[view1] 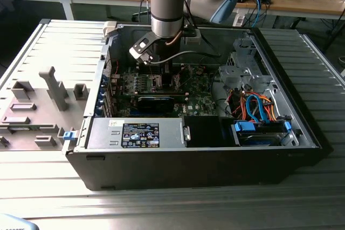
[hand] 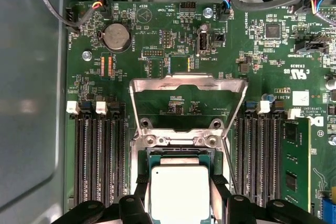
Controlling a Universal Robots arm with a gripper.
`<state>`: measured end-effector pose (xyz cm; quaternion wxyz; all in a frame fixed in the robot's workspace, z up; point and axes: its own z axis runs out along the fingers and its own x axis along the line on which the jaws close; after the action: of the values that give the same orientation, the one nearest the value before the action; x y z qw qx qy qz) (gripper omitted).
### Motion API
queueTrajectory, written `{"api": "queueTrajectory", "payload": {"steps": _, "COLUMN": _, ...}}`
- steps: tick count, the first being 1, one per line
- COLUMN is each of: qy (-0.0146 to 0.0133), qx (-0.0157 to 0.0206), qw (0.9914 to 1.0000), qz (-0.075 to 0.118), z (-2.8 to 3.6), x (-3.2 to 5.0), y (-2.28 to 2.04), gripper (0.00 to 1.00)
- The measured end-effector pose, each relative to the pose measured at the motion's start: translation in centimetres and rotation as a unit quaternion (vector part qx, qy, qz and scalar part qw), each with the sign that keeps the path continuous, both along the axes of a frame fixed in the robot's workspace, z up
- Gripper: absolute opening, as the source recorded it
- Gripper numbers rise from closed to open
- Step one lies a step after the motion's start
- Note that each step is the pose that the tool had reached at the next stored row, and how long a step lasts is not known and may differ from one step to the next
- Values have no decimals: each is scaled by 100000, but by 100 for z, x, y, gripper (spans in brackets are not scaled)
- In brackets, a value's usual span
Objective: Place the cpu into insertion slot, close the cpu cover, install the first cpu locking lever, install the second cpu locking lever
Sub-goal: 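Place the cpu into insertion slot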
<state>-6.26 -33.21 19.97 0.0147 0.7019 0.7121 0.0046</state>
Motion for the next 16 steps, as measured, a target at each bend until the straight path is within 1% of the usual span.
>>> {"api": "queueTrajectory", "payload": {"steps": 2, "qy": -3, "qx": -2, "qw": 100000, "qz": -60, "z": -9, "x": 3, "y": 0, "gripper": 54}}
{"api": "queueTrajectory", "payload": {"steps": 4, "qy": -10, "qx": 4, "qw": 99997, "qz": -727, "z": -33, "x": 7, "y": 0, "gripper": 54}}
{"api": "queueTrajectory", "payload": {"steps": 5, "qy": -11, "qx": 7, "qw": 99997, "qz": -729, "z": -33, "x": 8, "y": 0, "gripper": 54}}
{"api": "queueTrajectory", "payload": {"steps": 6, "qy": -59, "qx": 40, "qw": 99997, "qz": -724, "z": -36, "x": 9, "y": 2, "gripper": 55}}
{"api": "queueTrajectory", "payload": {"steps": 7, "qy": -47, "qx": 57, "qw": 99997, "qz": -715, "z": -38, "x": 10, "y": 2, "gripper": 62}}
{"api": "queueTrajectory", "payload": {"steps": 11, "qy": -13, "qx": 8, "qw": 99997, "qz": -750, "z": -32, "x": 8, "y": 1, "gripper": 62}}
{"api": "queueTrajectory", "payload": {"steps": 14, "qy": -10, "qx": 7, "qw": 99996, "qz": -854, "z": 11, "x": 8, "y": 0, "gripper": 62}}
{"api": "queueTrajectory", "payload": {"steps": 16, "qy": -18, "qx": 18, "qw": 99996, "qz": -890, "z": 18, "x": 8, "y": 1, "gripper": 62}}
